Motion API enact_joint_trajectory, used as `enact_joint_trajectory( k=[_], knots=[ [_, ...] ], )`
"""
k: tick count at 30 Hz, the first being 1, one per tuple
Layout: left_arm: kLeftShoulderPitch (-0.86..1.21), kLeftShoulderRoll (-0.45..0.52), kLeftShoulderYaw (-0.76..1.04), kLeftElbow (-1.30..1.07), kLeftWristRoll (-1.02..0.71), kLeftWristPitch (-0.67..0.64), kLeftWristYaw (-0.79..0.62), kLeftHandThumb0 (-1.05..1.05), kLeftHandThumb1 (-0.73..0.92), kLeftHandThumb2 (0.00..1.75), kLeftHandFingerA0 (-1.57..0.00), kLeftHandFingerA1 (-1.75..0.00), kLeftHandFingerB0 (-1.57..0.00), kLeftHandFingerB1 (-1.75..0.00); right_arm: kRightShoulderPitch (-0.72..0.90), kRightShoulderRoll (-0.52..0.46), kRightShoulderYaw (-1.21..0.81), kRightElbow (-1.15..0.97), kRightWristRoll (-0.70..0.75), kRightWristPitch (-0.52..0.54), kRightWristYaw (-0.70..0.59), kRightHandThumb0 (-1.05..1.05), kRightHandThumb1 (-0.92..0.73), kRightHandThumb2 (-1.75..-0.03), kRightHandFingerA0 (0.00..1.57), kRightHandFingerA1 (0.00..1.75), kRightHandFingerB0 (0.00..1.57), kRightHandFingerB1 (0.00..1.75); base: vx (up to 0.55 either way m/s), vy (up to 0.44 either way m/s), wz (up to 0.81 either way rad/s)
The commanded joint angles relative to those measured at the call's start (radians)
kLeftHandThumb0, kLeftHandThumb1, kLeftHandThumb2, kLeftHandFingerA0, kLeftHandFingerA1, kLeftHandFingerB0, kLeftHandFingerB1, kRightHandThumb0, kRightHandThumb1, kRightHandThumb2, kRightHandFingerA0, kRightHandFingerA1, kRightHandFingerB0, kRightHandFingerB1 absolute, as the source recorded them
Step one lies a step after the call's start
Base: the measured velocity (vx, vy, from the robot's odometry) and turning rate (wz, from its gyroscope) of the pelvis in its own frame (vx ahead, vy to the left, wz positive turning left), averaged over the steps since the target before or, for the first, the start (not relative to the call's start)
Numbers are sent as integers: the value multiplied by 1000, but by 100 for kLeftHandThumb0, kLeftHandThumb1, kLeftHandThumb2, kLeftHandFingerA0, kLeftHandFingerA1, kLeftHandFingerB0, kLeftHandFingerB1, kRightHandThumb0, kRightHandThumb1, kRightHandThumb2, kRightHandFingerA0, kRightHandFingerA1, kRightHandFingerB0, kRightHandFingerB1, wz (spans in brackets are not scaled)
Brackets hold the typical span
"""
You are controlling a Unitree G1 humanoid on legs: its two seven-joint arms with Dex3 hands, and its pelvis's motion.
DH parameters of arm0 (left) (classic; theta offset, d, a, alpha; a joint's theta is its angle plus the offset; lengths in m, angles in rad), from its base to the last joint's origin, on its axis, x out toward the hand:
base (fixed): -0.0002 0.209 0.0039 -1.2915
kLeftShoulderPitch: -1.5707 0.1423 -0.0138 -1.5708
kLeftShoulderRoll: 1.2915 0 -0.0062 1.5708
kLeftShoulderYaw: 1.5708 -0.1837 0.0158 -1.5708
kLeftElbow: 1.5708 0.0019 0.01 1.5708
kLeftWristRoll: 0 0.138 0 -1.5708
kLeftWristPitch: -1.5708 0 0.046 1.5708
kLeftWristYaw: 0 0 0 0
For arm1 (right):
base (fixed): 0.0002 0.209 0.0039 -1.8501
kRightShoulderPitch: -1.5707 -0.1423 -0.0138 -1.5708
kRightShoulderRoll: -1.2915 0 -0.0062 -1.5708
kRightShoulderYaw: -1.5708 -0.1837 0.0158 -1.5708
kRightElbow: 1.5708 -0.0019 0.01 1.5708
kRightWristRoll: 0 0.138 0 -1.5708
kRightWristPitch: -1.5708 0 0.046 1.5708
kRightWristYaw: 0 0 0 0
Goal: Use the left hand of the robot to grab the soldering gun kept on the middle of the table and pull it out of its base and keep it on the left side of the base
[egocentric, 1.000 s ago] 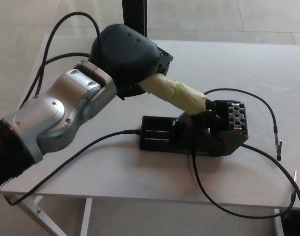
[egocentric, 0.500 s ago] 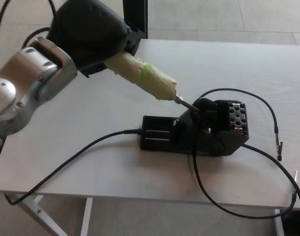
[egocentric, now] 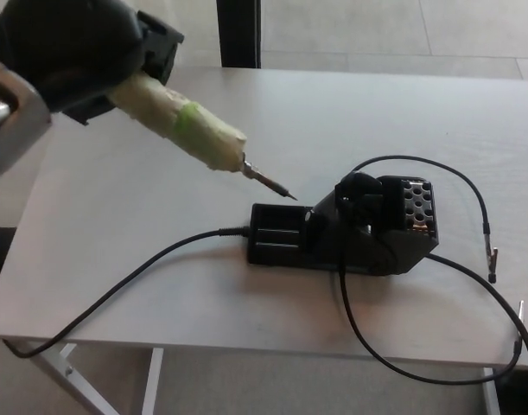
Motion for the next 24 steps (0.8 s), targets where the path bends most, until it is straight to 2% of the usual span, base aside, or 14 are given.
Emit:
enact_joint_trajectory(
  k=[1, 3, 5, 6, 10, 11, 15, 16, 17, 18, 19, 20, 23, 24],
  knots=[
    [152, -44, 85, -40, -30, 17, -3, -18, 53, 105, -96, -175, -78, -149, 2, -5, -2, 0, 20, -11, -15, -105, -75, -143, 149, 103, 70, 120, 0, 0, 0],
    [260, -79, 103, -68, -19, 66, -14, -16, 56, 101, -91, -175, -75, -150, 0, -4, 1, 1, 19, -6, -20, -105, -92, -97, 153, 89, 72, 134, 0, 0, 0],
    [267, -88, 118, -74, -8, 63, -24, -16, 56, 101, -91, -175, -75, -150, 0, -3, 1, 1, 20, -6, -19, -105, -92, -97, 153, 89, 72, 134, 0, 0, 0],
    [332, -118, 101, -62, 11, 61, 7, -14, 51, 108, -94, -175, -81, -145, -2, -2, 6, 2, 17, -5, -21, -105, -75, -144, 157, 107, 73, 121, 0, 0, 0],
    [366, -164, 98, -43, 56, 62, 25, -19, 52, 111, -98, -175, -79, -152, -6, -4, 8, 1, 19, 3, -19, -105, -75, -142, 151, 100, 69, 117, 0, 0, 0],
    [369, -174, 102, -34, 59, 57, 33, -28, 50, 113, -124, -143, -99, -126, -16, 1, 12, 3, 17, 5, -21, -105, -74, -142, 151, 98, 68, 116, 0, 0, 0],
    [382, -212, 103, -4, 66, 41, 51, -20, 54, 121, -98, -175, -81, -156, -12, 1, 21, 1, 11, -4, -28, -105, -74, -142, 151, 100, 70, 117, 0, 0, 0],
    [387, -221, 103, -5, 70, 53, 44, -19, 54, 121, -98, -175, -80, -156, -14, 1, 20, 0, 14, -4, -28, -105, -92, -92, 155, 86, 74, 137, 0, 0, 0],
    [393, -229, 105, -8, 68, 63, 32, -19, 55, 118, -96, -175, -79, -154, -17, 0, 18, 0, 17, -1, -24, -105, -92, -91, 155, 87, 74, 137, 0, 0, 0],
    [400, -240, 100, -7, 82, 81, 31, -24, 52, 113, -122, -142, -95, -123, -17, -2, 25, -4, 11, 5, -29, -105, -74, -142, 150, 100, 70, 117, 0, 0, 0],
    [401, -243, 97, -12, 94, 98, 12, -16, 57, 106, -92, -175, -73, -152, -16, -2, 25, -5, 12, 2, -26, -105, -92, -93, 157, 84, 73, 137, 0, 0, 0],
    [400, -244, 87, -21, 120, 133, -24, -16, 60, 102, -89, -175, -70, -151, -17, -1, 29, -3, 9, -2, -30, -105, -76, -143, 150, 98, 70, 117, 0, 0, 0],
    [399, -252, 78, -24, 146, 176, -68, -17, 61, 99, -86, -175, -70, -148, -17, -1, 31, -8, 14, -3, -24, -105, -76, -144, 150, 100, 71, 118, 0, 0, 0],
    [396, -255, 73, -22, 154, 184, -79, -15, 60, 100, -86, -175, -71, -146, -17, -1, 31, -8, 16, -5, -23, -105, -92, -93, 155, 86, 74, 138, 0, 0, 0]
  ],
)
